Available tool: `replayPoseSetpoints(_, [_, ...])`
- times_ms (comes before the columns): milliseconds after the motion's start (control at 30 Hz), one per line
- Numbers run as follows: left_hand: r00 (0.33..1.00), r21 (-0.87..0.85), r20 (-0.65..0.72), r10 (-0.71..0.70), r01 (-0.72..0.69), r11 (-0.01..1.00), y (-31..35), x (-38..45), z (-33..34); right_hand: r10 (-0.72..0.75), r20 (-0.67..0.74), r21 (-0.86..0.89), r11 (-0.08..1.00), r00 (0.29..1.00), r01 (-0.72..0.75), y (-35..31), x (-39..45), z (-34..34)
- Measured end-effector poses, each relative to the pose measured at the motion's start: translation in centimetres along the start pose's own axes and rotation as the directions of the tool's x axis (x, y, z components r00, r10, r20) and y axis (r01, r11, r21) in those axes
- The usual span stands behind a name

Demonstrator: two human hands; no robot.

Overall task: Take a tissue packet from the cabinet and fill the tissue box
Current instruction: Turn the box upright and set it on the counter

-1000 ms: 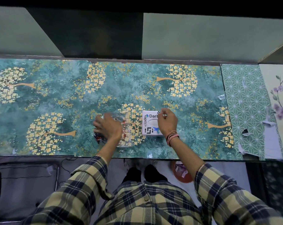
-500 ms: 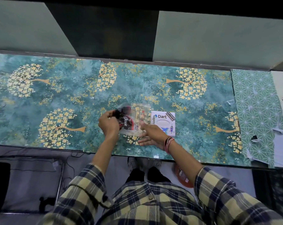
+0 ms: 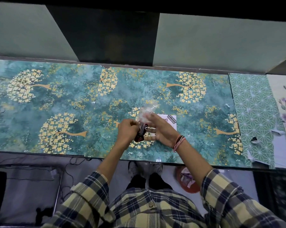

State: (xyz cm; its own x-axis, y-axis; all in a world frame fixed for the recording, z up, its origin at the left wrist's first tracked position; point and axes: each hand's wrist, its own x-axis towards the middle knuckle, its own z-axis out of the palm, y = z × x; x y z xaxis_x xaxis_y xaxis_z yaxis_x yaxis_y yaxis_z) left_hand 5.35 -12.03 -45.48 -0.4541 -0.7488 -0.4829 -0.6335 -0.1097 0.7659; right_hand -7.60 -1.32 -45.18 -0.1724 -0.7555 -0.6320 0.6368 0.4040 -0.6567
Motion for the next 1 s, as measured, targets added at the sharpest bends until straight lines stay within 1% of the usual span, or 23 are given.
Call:
replayPoseSetpoints(33, [1.000, -0.007, 0.003, 0.020, -0.020, 1.000, 0.4, 0.1, 0.1, -0.027, 0.003, -0.054, 0.998, 1.000, 0.027, 0.3, -0.2, 0.3])
replayPoseSetpoints(67, [0.999, -0.011, 0.009, 0.035, -0.034, 0.999, 0.7, 0.2, 0.2, -0.050, -0.029, -0.081, 0.996, 0.998, 0.048, 0.6, -0.4, 0.7])
replayPoseSetpoints(100, [0.999, -0.015, 0.018, 0.036, -0.035, 0.999, 0.9, 0.3, 0.3, -0.076, -0.084, -0.067, 0.995, 0.994, 0.070, 0.9, -0.5, 0.8])
replayPoseSetpoints(200, [0.999, -0.084, 0.016, 0.035, -0.034, 0.996, 1.2, 0.2, 0.8, -0.133, -0.217, 0.058, 0.987, 0.967, 0.149, 1.6, -1.0, 0.7])
replayPoseSetpoints(267, [0.997, -0.073, 0.010, 0.072, -0.071, 0.995, 1.0, 0.3, 0.9, -0.146, -0.271, 0.146, 0.971, 0.951, 0.191, 2.1, -1.5, 0.0])
replayPoseSetpoints(300, [0.995, -0.087, 0.065, 0.076, -0.070, 0.994, 1.0, 0.4, 0.7, -0.146, -0.303, 0.189, 0.959, 0.942, 0.209, 2.3, -1.8, -0.4])
replayPoseSetpoints(333, [0.983, -0.151, 0.179, 0.049, -0.021, 0.988, 0.9, 0.5, 0.5, -0.144, -0.335, 0.227, 0.947, 0.931, 0.228, 2.5, -2.2, -0.7])
replayPoseSetpoints(367, [0.942, -0.248, 0.336, 0.019, 0.069, 0.966, 0.9, 0.4, 0.0, -0.140, -0.359, 0.252, 0.937, 0.923, 0.240, 2.7, -2.4, -1.2])
replayPoseSetpoints(400, [0.871, -0.326, 0.490, 0.021, 0.161, 0.932, 0.8, 0.3, -0.5, -0.139, -0.374, 0.276, 0.927, 0.917, 0.253, 3.1, -2.7, -1.6])
replayPoseSetpoints(433, [0.799, -0.366, 0.600, 0.050, 0.219, 0.905, 0.8, 0.0, -1.0, -0.139, -0.386, 0.293, 0.919, 0.912, 0.263, 3.5, -3.0, -2.0])
replayPoseSetpoints(467, [0.744, -0.367, 0.662, 0.088, 0.220, 0.904, 0.8, -0.4, -1.5, -0.139, -0.389, 0.314, 0.909, 0.911, 0.273, 3.7, -3.6, -2.1])
replayPoseSetpoints(533, [0.677, -0.335, 0.721, 0.147, 0.155, 0.929, 0.5, -0.8, -1.6, -0.123, -0.401, 0.345, 0.898, 0.908, 0.274, 4.6, -4.3, -2.6])
replayPoseSetpoints(600, [0.641, -0.308, 0.748, 0.171, 0.107, 0.945, 0.3, -1.1, -0.9, -0.107, -0.383, 0.375, 0.890, 0.918, 0.259, 5.6, -5.0, -2.5])
replayPoseSetpoints(633, [0.637, -0.296, 0.751, 0.174, 0.090, 0.951, 0.2, -1.4, -0.3, -0.102, -0.376, 0.370, 0.895, 0.921, 0.250, 6.3, -5.5, -2.3])
replayPoseSetpoints(667, [0.651, -0.271, 0.739, 0.173, 0.053, 0.961, 0.2, -1.8, 0.5, -0.107, -0.370, 0.363, 0.898, 0.923, 0.250, 7.0, -5.8, -2.1])
replayPoseSetpoints(700, [0.687, -0.244, 0.706, 0.173, 0.006, 0.970, 0.2, -2.3, 1.3, -0.110, -0.371, 0.355, 0.901, 0.922, 0.250, 7.5, -6.2, -2.1])
replayPoseSetpoints(767, [0.795, -0.208, 0.584, 0.164, -0.049, 0.977, 0.4, -3.5, 3.1, -0.119, -0.360, 0.374, 0.890, 0.925, 0.260, 8.3, -7.2, -2.5])
replayPoseSetpoints(833, [0.869, -0.225, 0.473, 0.144, -0.039, 0.973, 0.6, -4.8, 4.7, -0.153, -0.326, 0.404, 0.870, 0.933, 0.283, 8.8, -8.5, -3.5])
replayPoseSetpoints(867, [0.890, -0.240, 0.433, 0.140, -0.035, 0.970, 0.5, -5.4, 5.4, -0.161, -0.302, 0.455, 0.842, 0.940, 0.291, 9.1, -9.2, -4.3])
replayPoseSetpoints(933, [0.908, -0.256, 0.395, 0.138, -0.035, 0.966, 0.0, -6.2, 7.0, -0.140, -0.292, 0.582, 0.759, 0.946, 0.292, 9.8, -10.9, -5.7])
replayPoseSetpoints(967, [0.911, -0.264, 0.387, 0.145, -0.041, 0.964, -0.3, -6.7, 7.7, -0.122, -0.298, 0.613, 0.736, 0.947, 0.288, 10.1, -11.8, -6.3])
replayPoseSetpoints(1000, [0.910, -0.269, 0.386, 0.155, -0.050, 0.962, -0.7, -7.3, 8.5, -0.100, -0.304, 0.607, 0.746, 0.947, 0.274, 10.4, -12.6, -6.9])
